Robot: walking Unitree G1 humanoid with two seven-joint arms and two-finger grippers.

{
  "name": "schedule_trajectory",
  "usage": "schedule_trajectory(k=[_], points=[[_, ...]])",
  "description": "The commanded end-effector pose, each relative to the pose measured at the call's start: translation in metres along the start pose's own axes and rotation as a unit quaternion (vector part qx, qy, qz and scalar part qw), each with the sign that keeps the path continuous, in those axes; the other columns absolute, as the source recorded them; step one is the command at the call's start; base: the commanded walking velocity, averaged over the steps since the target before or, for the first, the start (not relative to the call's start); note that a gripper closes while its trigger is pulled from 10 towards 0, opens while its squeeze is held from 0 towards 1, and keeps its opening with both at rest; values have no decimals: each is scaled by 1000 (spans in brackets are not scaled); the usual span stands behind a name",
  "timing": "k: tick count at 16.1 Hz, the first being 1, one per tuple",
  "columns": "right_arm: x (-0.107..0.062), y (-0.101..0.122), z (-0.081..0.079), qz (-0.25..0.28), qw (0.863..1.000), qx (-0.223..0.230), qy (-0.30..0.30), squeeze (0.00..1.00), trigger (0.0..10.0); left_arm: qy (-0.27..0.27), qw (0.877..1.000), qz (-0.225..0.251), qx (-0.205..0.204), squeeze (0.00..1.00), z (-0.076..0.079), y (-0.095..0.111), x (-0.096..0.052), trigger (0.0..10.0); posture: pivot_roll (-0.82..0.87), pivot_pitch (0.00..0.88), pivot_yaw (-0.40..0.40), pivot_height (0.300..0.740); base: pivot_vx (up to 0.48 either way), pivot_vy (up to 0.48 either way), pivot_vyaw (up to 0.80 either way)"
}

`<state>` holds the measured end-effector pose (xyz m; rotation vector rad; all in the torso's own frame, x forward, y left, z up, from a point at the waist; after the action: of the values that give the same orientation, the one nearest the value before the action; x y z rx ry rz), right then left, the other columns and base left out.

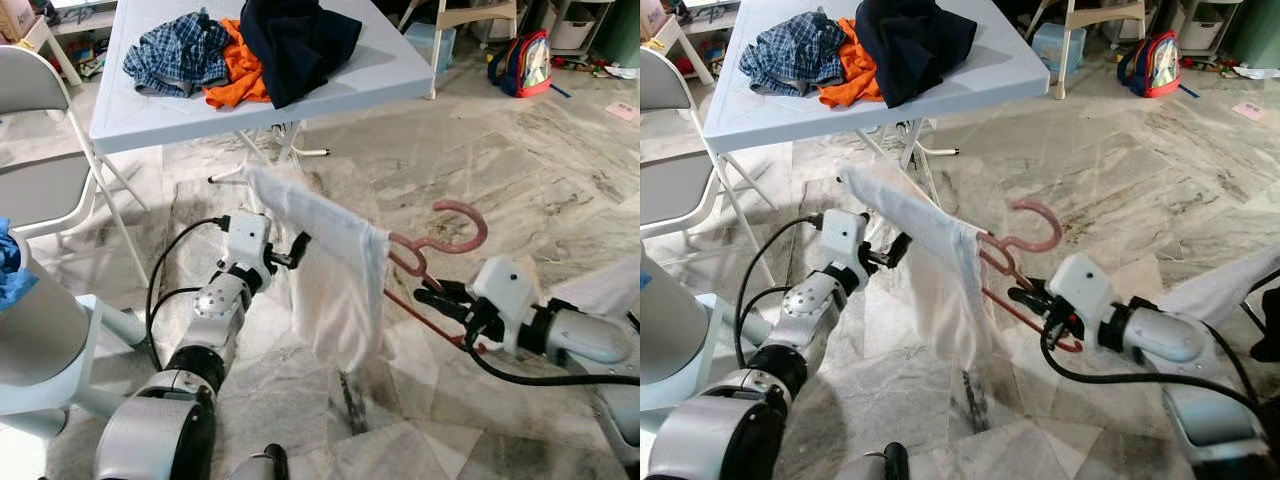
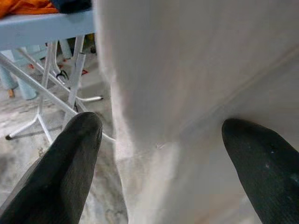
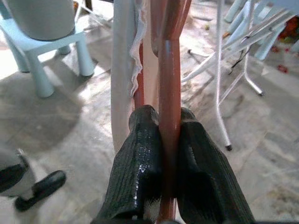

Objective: Hang hanger

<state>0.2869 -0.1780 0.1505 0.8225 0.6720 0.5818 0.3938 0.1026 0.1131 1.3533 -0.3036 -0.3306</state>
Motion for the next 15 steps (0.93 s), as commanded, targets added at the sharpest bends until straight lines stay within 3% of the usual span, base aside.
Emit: schedule_trajectory(k=[1, 2, 3, 6, 15], points=[[-4, 17, 1, 28, 1000, -11, 6, 0, 0, -5, 1000, -12, -9, 0, 1, -4, 0, 6157, -114, 163, 74, 740, 0, 0, 0], [-5, 17, 1, 26, 1000, -12, 7, 0, 0, -16, 1000, -9, -16, 0, 5, -4, 1, 0, -121, 163, 76, 740, 0, 0, 0], [-6, 16, -1, 21, 1000, -13, 12, 0, 0, -42, 999, -4, -28, 0, 16, -2, 4, 0, -126, 163, 78, 740, 0, 0, 0], [-7, 19, -5, 19, 1000, -8, 22, 0, 0, -64, 997, -6, -35, 0, 23, -5, 4, 0, -125, 162, 82, 740, 0, 0, 0], [1, 19, -9, 20, 999, -3, 27, 0, 0, -85, 995, -7, -46, 0, 31, -9, 3, 0, -112, 159, 86, 740, 0, 0, 0]])
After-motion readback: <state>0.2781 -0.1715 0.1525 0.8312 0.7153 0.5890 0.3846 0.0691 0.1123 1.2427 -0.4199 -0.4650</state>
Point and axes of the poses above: a point about 5 cm out from each wrist's last joint towards the gripper, its own x axis pointing out of the wrist towards the gripper, its own y axis along the axis of the wrist's last joint, z = x × y, the point moved 3 cm from there along x, pointing out of the wrist towards the gripper, and after that the axes turned 12 degrees about -x, right-handed, at the moved point
